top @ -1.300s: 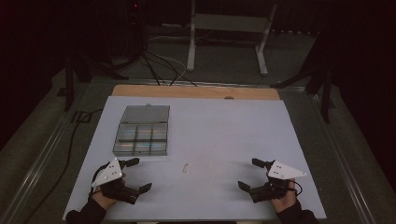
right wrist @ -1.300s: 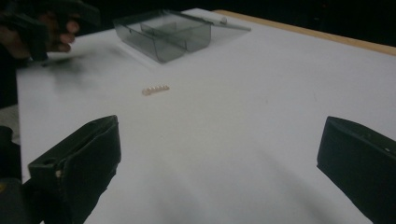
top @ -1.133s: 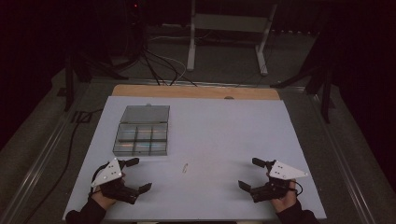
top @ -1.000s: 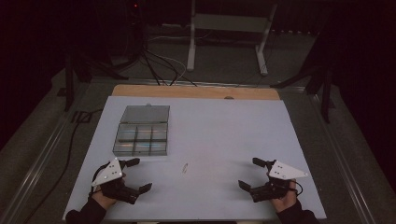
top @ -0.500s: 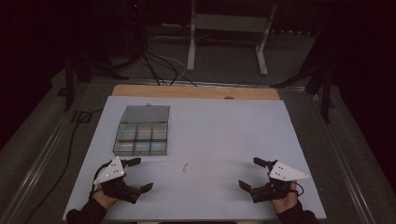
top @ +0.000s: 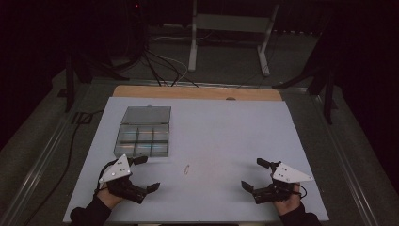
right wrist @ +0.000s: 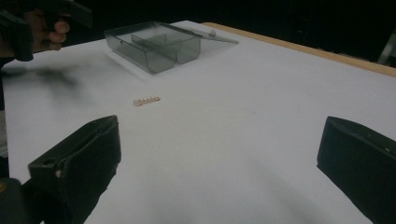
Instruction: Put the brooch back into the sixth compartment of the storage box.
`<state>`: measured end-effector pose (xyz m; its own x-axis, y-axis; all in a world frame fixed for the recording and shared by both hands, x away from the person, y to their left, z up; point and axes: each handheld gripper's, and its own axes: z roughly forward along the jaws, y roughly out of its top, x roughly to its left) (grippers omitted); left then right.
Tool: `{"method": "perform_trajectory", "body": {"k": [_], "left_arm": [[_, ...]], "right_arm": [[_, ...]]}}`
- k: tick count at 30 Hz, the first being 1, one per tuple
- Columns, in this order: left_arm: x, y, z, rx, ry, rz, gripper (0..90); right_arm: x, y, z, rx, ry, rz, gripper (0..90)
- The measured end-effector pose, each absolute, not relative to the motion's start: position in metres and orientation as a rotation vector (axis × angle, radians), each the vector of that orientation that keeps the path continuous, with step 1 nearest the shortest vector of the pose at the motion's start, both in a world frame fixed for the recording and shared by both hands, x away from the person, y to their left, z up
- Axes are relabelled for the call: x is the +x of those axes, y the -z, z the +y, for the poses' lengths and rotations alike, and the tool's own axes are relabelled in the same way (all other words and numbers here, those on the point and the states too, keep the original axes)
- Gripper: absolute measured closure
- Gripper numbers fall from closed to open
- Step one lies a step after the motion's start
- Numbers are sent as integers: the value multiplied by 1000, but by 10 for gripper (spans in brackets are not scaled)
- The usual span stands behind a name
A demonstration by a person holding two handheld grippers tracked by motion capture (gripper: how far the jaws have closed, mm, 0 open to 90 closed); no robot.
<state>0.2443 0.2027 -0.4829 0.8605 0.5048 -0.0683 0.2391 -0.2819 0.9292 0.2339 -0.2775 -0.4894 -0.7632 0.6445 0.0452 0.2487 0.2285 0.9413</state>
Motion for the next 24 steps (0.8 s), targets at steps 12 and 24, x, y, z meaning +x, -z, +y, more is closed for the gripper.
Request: {"method": "perform_trajectory", "body": {"k": [12, 24], "left_arm": [[253, 469, 187, 1868, -302, 606, 14], [261, 453, 175, 1851, -326, 641, 14]], "right_arm": [[233, 490, -278, 833, -1543, 2151, 0], [233, 490, -278, 835, -1544, 2153, 0]]}}
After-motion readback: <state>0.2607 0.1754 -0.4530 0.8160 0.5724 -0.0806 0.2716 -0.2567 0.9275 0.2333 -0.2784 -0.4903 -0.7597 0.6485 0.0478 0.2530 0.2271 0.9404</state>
